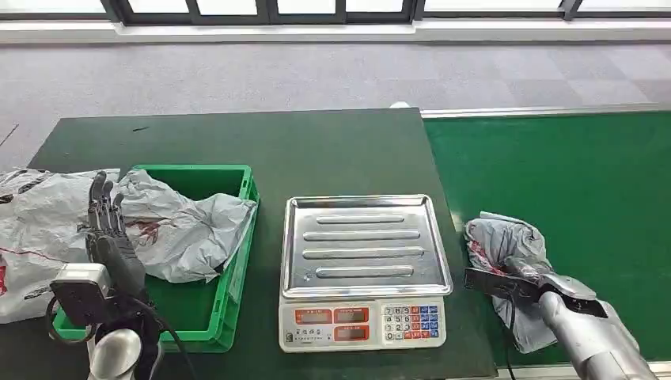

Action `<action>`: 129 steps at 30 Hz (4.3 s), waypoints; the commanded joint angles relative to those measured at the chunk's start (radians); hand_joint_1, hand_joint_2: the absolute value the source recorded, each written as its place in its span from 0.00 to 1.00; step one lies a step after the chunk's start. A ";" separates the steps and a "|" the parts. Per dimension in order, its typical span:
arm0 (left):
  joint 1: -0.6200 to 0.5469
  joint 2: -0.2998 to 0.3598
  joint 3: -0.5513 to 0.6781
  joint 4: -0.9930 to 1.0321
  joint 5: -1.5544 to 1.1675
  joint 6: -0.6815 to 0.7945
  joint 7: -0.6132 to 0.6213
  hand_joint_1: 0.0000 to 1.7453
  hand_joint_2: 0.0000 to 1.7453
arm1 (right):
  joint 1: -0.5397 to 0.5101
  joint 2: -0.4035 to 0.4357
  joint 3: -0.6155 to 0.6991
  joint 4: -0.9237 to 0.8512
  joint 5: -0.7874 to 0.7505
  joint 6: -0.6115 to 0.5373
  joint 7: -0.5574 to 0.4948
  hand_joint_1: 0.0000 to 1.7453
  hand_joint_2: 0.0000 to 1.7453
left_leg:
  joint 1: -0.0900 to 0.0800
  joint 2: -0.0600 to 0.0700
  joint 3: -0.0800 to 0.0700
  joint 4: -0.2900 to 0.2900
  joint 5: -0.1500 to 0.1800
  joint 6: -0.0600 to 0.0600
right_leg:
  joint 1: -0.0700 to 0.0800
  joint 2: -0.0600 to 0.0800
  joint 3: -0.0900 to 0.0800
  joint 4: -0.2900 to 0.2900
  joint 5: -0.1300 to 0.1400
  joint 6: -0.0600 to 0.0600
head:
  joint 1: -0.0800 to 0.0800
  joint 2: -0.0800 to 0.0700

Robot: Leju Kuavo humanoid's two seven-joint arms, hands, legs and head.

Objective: Moved the parcel from conveyor to table for the left to box.

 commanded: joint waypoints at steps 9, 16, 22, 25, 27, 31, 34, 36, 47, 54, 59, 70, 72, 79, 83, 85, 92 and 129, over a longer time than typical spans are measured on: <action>-0.016 0.016 -0.013 0.039 0.019 0.013 0.007 0.00 0.00 | -0.017 0.054 0.143 0.060 -0.032 -0.160 0.052 1.00 1.00 | 0.001 -0.005 -0.001 -0.003 0.002 0.000 | 0.000 -0.005 0.001 -0.003 0.001 0.000 | 0.000 0.000; 0.115 0.006 0.030 -0.072 0.024 0.023 -0.036 0.00 0.00 | 0.070 0.045 -0.096 -0.372 -0.047 -0.395 0.178 1.00 1.00 | -0.001 -0.001 -0.006 0.000 0.000 0.000 | -0.002 -0.001 -0.006 0.002 -0.001 0.000 | 0.000 0.000; 0.077 -0.012 0.026 -0.052 0.017 0.022 -0.038 0.00 0.00 | 0.156 0.088 -0.286 -0.634 -0.046 -0.498 0.125 1.00 1.00 | -0.001 -0.009 -0.011 0.000 0.002 0.000 | -0.002 -0.009 -0.010 0.001 -0.001 0.000 | 0.000 0.000; 0.075 -0.012 0.025 -0.051 0.017 0.022 -0.036 0.00 0.00 | 0.160 0.091 -0.294 -0.636 -0.043 -0.494 0.123 1.00 1.00 | -0.001 -0.012 -0.008 -0.001 0.003 0.000 | -0.002 -0.011 -0.010 0.001 -0.001 0.000 | 0.000 0.000; 0.076 -0.011 0.026 -0.052 0.017 0.022 -0.036 0.00 0.00 | 0.159 0.095 -0.295 -0.629 -0.041 -0.492 0.121 1.00 1.00 | -0.001 -0.013 -0.006 -0.003 0.004 0.000 | -0.001 -0.013 -0.008 -0.002 0.000 0.000 | 0.000 0.000; 0.076 -0.011 0.026 -0.052 0.017 0.022 -0.036 0.00 0.00 | 0.159 0.095 -0.295 -0.629 -0.041 -0.492 0.121 1.00 1.00 | -0.001 -0.013 -0.008 -0.001 0.003 0.000 | -0.001 -0.012 -0.009 0.001 -0.001 0.000 | 0.000 0.000; 0.076 -0.011 0.026 -0.052 0.017 0.022 -0.036 0.00 0.00 | 0.159 0.095 -0.295 -0.629 -0.041 -0.492 0.121 1.00 1.00 | -0.001 -0.013 -0.008 -0.003 0.005 0.000 | -0.002 -0.012 -0.009 -0.002 0.001 0.000 | 0.000 0.000; 0.076 -0.011 0.026 -0.052 0.017 0.022 -0.036 0.00 0.00 | 0.159 0.095 -0.295 -0.629 -0.041 -0.492 0.121 1.00 1.00 | -0.001 -0.013 -0.009 -0.001 0.004 0.000 | -0.002 -0.012 -0.010 0.000 0.000 0.000 | 0.000 0.000; 0.094 -0.001 0.020 -0.075 0.025 0.031 -0.022 0.00 0.00 | 0.242 0.091 -0.383 -0.727 -0.079 -0.523 0.100 1.00 1.00 | -0.001 -0.014 -0.006 -0.001 0.004 0.000 | -0.001 -0.013 -0.010 0.000 -0.001 0.000 | 0.000 0.000; 0.032 -0.002 -0.021 -0.011 0.043 0.002 -0.021 0.00 0.00 | 0.087 0.141 -0.272 -0.678 -0.108 -0.537 -0.037 1.00 1.00 | -0.002 -0.011 -0.008 -0.002 0.005 -0.001 | -0.002 -0.009 -0.011 0.000 0.001 0.000 | 0.000 0.000; -0.026 -0.008 -0.047 0.023 0.059 0.003 -0.010 0.00 0.00 | -0.046 0.272 -0.067 -0.579 -0.144 -0.574 -0.066 1.00 1.00 | -0.001 -0.003 -0.017 -0.001 0.004 -0.001 | -0.002 -0.003 -0.015 0.000 0.003 -0.001 | 0.000 0.000; -0.066 -0.020 -0.060 0.066 0.055 -0.011 -0.009 0.00 0.00 | -0.019 0.306 0.045 -0.585 -0.222 -0.572 -0.107 1.00 1.00 | 0.000 -0.012 -0.009 -0.001 0.010 -0.004 | -0.001 -0.010 -0.015 0.003 0.005 -0.004 | 0.000 0.000; -0.085 -0.027 -0.068 0.080 0.051 -0.012 -0.007 0.00 0.00 | -0.014 0.334 0.069 -0.580 -0.221 -0.580 -0.106 1.00 1.00 | 0.000 -0.013 -0.010 -0.002 0.011 -0.004 | -0.001 -0.010 -0.015 0.002 0.005 -0.004 | 0.000 0.000; -0.079 -0.013 -0.071 0.081 0.046 -0.016 -0.001 0.00 0.00 | -0.074 0.349 0.105 -0.498 -0.226 -0.515 -0.081 1.00 1.00 | 0.000 -0.013 -0.011 -0.002 0.012 -0.005 | -0.001 -0.010 -0.017 0.002 0.006 -0.004 | 0.000 0.000; -0.079 0.005 -0.070 0.083 0.059 -0.011 -0.004 0.00 0.00 | -0.112 0.383 0.152 -0.349 -0.248 -0.448 -0.082 1.00 1.00 | 0.000 -0.011 -0.010 -0.002 0.012 -0.005 | -0.001 -0.008 -0.016 0.001 0.007 -0.004 | 0.000 0.000; -0.076 0.007 -0.070 0.079 0.063 -0.006 -0.002 0.00 0.00 | -0.118 0.397 0.172 -0.300 -0.266 -0.437 -0.093 1.00 1.00 | 0.000 -0.010 -0.009 -0.004 0.013 -0.006 | -0.001 -0.008 -0.015 -0.001 0.008 -0.005 | 0.000 0.000; -0.062 0.001 -0.071 0.058 0.061 0.002 0.005 0.00 0.00 | -0.132 0.437 0.219 -0.228 -0.271 -0.394 -0.100 1.00 1.00 | 0.000 -0.012 -0.010 -0.002 0.012 -0.006 | -0.001 -0.009 -0.016 0.001 0.006 -0.004 | 0.000 0.000; 0.015 -0.072 -0.060 -0.042 0.003 0.078 0.055 0.00 0.00 | 0.142 0.355 0.166 -0.713 -0.543 -0.269 -0.157 0.00 1.00 | 0.000 -0.019 -0.012 -0.001 0.012 -0.005 | 0.000 -0.016 -0.017 0.002 0.004 -0.004 | 0.000 0.000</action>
